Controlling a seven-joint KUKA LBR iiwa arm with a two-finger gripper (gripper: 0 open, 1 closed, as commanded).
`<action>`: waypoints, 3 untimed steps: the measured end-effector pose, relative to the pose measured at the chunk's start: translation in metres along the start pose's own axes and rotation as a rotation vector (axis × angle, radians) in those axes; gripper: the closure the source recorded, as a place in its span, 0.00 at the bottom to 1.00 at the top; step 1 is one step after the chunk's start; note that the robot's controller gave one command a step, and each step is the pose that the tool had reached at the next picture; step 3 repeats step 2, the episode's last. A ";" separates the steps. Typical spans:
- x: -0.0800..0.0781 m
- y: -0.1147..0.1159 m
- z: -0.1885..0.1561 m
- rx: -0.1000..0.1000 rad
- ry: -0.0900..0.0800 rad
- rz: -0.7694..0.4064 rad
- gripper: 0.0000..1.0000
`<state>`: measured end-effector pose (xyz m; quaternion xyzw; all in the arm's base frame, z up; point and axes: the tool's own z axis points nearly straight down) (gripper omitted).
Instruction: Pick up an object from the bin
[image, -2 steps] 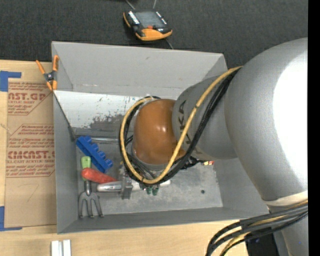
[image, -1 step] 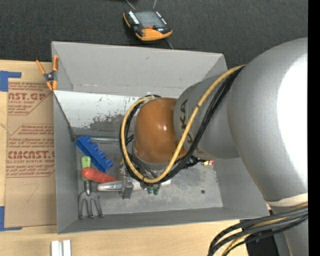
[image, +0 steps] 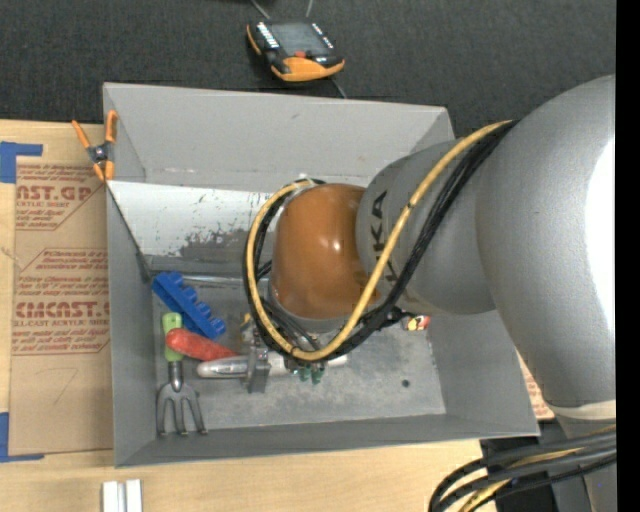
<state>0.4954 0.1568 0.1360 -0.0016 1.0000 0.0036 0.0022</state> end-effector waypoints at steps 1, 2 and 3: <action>0.000 0.000 -0.021 0.000 0.001 0.000 1.00; 0.000 0.001 -0.038 -0.001 -0.001 -0.001 1.00; 0.000 0.001 -0.038 -0.001 -0.001 -0.001 1.00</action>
Offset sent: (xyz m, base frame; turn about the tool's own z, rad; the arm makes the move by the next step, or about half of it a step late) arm -0.0001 0.0002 0.0493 -0.0003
